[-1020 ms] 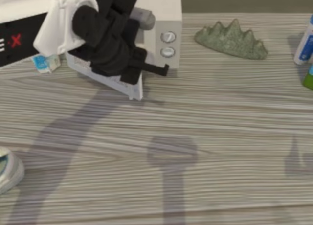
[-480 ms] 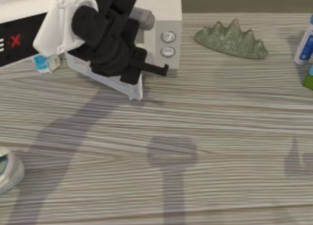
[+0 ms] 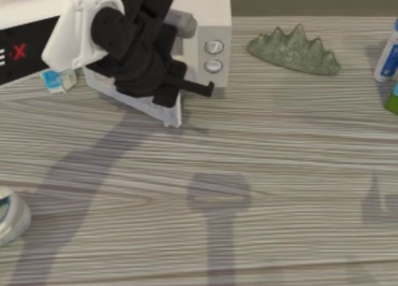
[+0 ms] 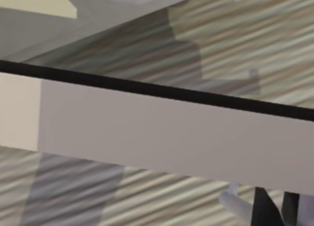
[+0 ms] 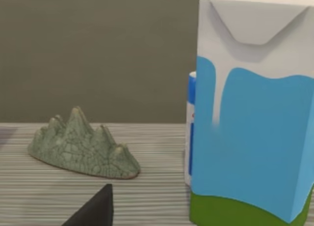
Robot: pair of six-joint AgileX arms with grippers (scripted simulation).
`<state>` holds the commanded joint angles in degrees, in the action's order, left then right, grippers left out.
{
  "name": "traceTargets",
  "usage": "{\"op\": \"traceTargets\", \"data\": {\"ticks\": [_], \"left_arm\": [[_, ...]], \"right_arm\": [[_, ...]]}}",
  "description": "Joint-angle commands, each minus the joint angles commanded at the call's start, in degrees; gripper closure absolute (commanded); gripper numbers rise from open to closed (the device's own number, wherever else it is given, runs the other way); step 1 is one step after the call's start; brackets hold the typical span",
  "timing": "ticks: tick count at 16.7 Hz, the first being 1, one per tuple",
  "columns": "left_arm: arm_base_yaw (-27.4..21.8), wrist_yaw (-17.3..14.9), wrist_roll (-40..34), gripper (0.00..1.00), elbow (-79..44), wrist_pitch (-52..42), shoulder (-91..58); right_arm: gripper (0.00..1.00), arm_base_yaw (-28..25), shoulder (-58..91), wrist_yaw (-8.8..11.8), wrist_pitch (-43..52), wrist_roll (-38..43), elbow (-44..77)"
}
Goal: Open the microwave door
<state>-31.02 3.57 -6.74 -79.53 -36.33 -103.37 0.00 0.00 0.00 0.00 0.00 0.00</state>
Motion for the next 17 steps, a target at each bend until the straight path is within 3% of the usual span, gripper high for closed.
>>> {"op": "traceTargets", "data": {"ticks": [8, 17], "left_arm": [[2.6, -4.1, 7.8, 1.00, 5.0, 0.9, 4.2], [2.7, -4.3, 8.2, 1.00, 5.1, 1.1, 4.6]], "right_arm": [[0.00, 0.0, 0.0, 0.0, 0.0, 0.0, 0.0], [0.00, 0.0, 0.0, 0.0, 0.0, 0.0, 0.0]]}}
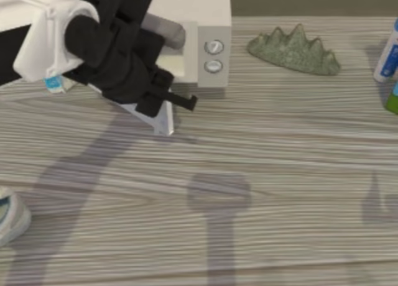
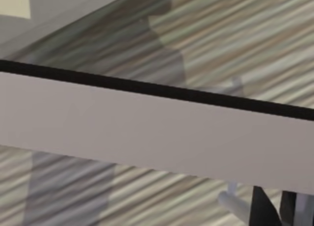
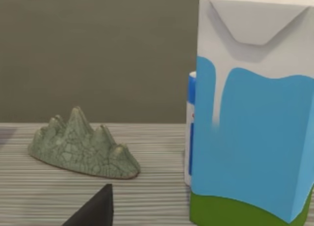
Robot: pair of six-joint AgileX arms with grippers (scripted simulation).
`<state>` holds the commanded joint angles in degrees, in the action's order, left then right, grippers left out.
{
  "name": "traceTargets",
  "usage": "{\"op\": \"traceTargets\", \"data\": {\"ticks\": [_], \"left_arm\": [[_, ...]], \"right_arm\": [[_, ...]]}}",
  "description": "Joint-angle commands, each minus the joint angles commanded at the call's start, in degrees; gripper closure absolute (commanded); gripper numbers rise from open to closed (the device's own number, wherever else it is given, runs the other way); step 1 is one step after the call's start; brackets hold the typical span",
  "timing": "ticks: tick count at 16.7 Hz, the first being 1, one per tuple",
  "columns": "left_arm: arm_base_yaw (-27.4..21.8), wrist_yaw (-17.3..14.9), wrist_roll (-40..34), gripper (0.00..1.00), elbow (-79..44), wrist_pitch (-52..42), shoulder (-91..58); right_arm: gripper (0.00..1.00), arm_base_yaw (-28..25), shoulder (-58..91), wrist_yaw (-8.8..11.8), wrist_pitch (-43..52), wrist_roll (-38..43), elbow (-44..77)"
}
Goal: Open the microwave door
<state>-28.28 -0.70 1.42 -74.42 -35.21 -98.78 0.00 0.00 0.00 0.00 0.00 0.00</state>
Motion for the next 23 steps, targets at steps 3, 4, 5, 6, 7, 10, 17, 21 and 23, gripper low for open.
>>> {"op": "traceTargets", "data": {"ticks": [3, 4, 5, 6, 7, 10, 17, 21, 23], "left_arm": [[0.0, 0.0, 0.0, 1.00, 0.0, 0.0, 0.0], [0.0, 0.0, 0.0, 1.00, 0.0, 0.0, 0.0], [0.0, 0.0, 0.0, 1.00, 0.0, 0.0, 0.0], [0.0, 0.0, 0.0, 1.00, 0.0, 0.0, 0.0], [0.0, 0.0, 0.0, 1.00, 0.0, 0.0, 0.0], [0.0, 0.0, 0.0, 1.00, 0.0, 0.0, 0.0], [-0.2, -0.4, -0.2, 1.00, 0.2, 0.0, -0.2], [0.7, -1.8, 2.5, 1.00, 1.2, 0.0, 1.0], [1.7, -3.1, 4.9, 1.00, 2.6, -0.3, 1.8]], "right_arm": [[0.00, 0.0, 0.0, 0.0, 0.0, 0.0, 0.0], [0.00, 0.0, 0.0, 0.0, 0.0, 0.0, 0.0], [0.00, 0.0, 0.0, 0.0, 0.0, 0.0, 0.0], [0.00, 0.0, 0.0, 0.0, 0.0, 0.0, 0.0], [0.00, 0.0, 0.0, 0.0, 0.0, 0.0, 0.0], [0.00, 0.0, 0.0, 0.0, 0.0, 0.0, 0.0], [0.00, 0.0, 0.0, 0.0, 0.0, 0.0, 0.0], [0.00, 0.0, 0.0, 0.0, 0.0, 0.0, 0.0], [0.00, 0.0, 0.0, 0.0, 0.0, 0.0, 0.0]]}}
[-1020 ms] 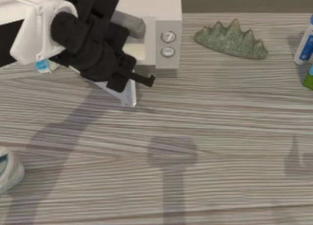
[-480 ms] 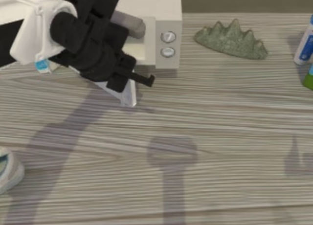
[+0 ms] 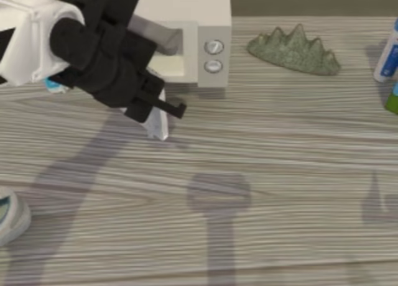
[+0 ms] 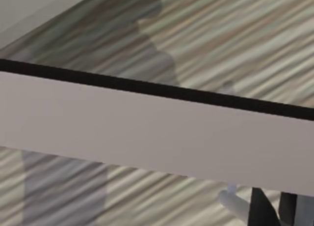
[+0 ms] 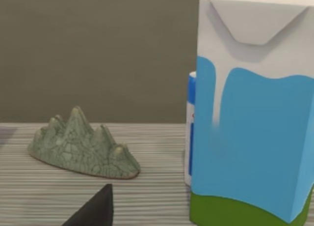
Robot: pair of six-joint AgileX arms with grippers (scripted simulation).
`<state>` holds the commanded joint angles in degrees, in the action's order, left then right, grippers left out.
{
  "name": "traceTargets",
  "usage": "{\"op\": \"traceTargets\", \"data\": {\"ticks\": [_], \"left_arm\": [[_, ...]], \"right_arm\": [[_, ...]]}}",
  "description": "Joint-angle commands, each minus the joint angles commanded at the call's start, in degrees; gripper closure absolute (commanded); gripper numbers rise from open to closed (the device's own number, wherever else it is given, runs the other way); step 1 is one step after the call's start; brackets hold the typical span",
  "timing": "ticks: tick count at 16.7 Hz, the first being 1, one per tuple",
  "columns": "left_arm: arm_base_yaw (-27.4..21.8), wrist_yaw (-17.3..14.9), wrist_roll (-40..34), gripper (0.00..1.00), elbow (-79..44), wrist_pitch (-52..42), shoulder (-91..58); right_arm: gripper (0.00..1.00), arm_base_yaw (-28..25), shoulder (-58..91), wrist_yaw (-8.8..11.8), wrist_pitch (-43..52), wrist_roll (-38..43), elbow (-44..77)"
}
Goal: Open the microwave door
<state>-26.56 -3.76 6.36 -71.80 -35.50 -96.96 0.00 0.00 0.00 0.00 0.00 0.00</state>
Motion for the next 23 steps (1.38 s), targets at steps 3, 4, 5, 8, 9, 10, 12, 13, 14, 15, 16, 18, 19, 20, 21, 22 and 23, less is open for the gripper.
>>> {"op": "traceTargets", "data": {"ticks": [3, 4, 5, 8, 9, 10, 12, 13, 14, 15, 16, 18, 19, 20, 21, 22, 23], "left_arm": [[1.2, -1.7, 3.3, 1.00, 1.4, 0.0, 1.5], [1.5, -2.0, 3.8, 1.00, 1.5, 0.1, 1.9], [1.5, -2.1, 3.9, 1.00, 1.6, 0.2, 1.9], [1.5, -2.1, 3.9, 1.00, 1.6, 0.2, 1.9], [1.5, -2.1, 3.9, 1.00, 1.6, 0.2, 1.9], [1.5, -2.1, 3.9, 1.00, 1.6, 0.2, 1.9], [1.5, -2.1, 3.9, 1.00, 1.6, 0.2, 1.9], [1.5, -2.1, 3.9, 1.00, 1.6, 0.2, 1.9], [1.5, -2.1, 3.9, 1.00, 1.6, 0.2, 1.9], [1.5, -2.1, 3.9, 1.00, 1.6, 0.2, 1.9], [1.5, -2.1, 3.9, 1.00, 1.6, 0.2, 1.9], [1.5, -2.1, 3.9, 1.00, 1.6, 0.2, 1.9], [1.5, -2.1, 3.9, 1.00, 1.6, 0.2, 1.9], [1.5, -2.1, 3.9, 1.00, 1.6, 0.2, 1.9], [1.5, -2.1, 3.9, 1.00, 1.6, 0.2, 1.9], [1.5, -2.1, 3.9, 1.00, 1.6, 0.2, 1.9], [1.5, -2.1, 3.9, 1.00, 1.6, 0.2, 1.9]], "right_arm": [[0.00, 0.0, 0.0, 0.0, 0.0, 0.0, 0.0], [0.00, 0.0, 0.0, 0.0, 0.0, 0.0, 0.0], [0.00, 0.0, 0.0, 0.0, 0.0, 0.0, 0.0], [0.00, 0.0, 0.0, 0.0, 0.0, 0.0, 0.0], [0.00, 0.0, 0.0, 0.0, 0.0, 0.0, 0.0], [0.00, 0.0, 0.0, 0.0, 0.0, 0.0, 0.0], [0.00, 0.0, 0.0, 0.0, 0.0, 0.0, 0.0], [0.00, 0.0, 0.0, 0.0, 0.0, 0.0, 0.0], [0.00, 0.0, 0.0, 0.0, 0.0, 0.0, 0.0], [0.00, 0.0, 0.0, 0.0, 0.0, 0.0, 0.0], [0.00, 0.0, 0.0, 0.0, 0.0, 0.0, 0.0], [0.00, 0.0, 0.0, 0.0, 0.0, 0.0, 0.0], [0.00, 0.0, 0.0, 0.0, 0.0, 0.0, 0.0], [0.00, 0.0, 0.0, 0.0, 0.0, 0.0, 0.0], [0.00, 0.0, 0.0, 0.0, 0.0, 0.0, 0.0], [0.00, 0.0, 0.0, 0.0, 0.0, 0.0, 0.0], [0.00, 0.0, 0.0, 0.0, 0.0, 0.0, 0.0]]}}
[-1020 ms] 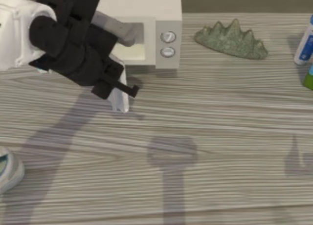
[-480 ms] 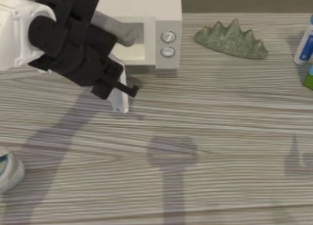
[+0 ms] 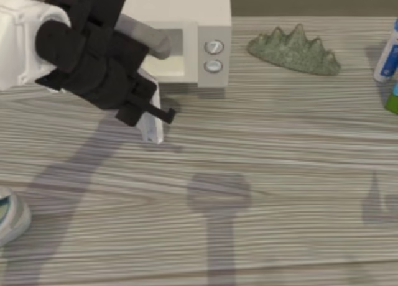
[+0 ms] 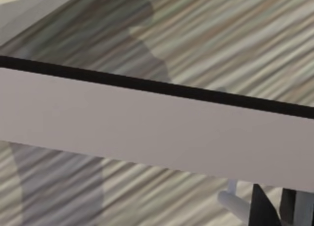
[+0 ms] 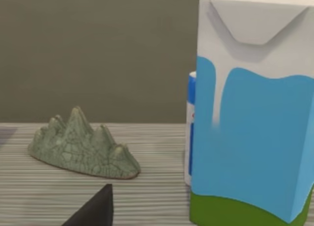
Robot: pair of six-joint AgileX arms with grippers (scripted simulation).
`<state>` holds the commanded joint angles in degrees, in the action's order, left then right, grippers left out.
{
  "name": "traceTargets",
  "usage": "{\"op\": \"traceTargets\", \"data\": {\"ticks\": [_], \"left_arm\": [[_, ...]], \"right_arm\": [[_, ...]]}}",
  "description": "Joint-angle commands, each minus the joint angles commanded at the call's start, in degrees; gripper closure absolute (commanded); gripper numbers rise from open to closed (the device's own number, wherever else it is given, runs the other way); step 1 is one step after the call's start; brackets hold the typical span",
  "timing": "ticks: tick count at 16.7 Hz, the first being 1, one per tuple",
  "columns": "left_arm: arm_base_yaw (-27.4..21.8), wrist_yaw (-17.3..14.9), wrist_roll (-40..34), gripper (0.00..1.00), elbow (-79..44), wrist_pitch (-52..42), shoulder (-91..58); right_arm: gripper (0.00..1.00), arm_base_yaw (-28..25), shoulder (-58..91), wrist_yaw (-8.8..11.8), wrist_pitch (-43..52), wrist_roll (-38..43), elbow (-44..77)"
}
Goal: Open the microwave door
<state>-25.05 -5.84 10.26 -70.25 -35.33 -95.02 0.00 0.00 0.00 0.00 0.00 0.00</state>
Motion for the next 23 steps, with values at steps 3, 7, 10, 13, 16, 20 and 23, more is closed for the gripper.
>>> {"op": "traceTargets", "data": {"ticks": [3, 7, 10, 13, 16, 20, 23], "left_arm": [[0.0, 0.0, 0.0, 1.00, 0.0, 0.0, 0.0], [-0.2, -0.3, -0.2, 1.00, 0.2, 0.0, -0.2], [0.6, -1.4, 1.8, 1.00, 0.5, -0.1, 0.6], [2.5, -3.6, 6.4, 1.00, 2.3, -1.4, 1.3], [4.0, -5.4, 9.8, 1.00, 2.9, -1.6, 2.7], [4.1, -5.5, 9.9, 1.00, 2.8, -1.5, 2.9], [4.1, -5.5, 9.9, 1.00, 2.8, -1.5, 2.9]], "right_arm": [[0.00, 0.0, 0.0, 0.0, 0.0, 0.0, 0.0], [0.00, 0.0, 0.0, 0.0, 0.0, 0.0, 0.0], [0.00, 0.0, 0.0, 0.0, 0.0, 0.0, 0.0], [0.00, 0.0, 0.0, 0.0, 0.0, 0.0, 0.0], [0.00, 0.0, 0.0, 0.0, 0.0, 0.0, 0.0], [0.00, 0.0, 0.0, 0.0, 0.0, 0.0, 0.0], [0.00, 0.0, 0.0, 0.0, 0.0, 0.0, 0.0]]}}
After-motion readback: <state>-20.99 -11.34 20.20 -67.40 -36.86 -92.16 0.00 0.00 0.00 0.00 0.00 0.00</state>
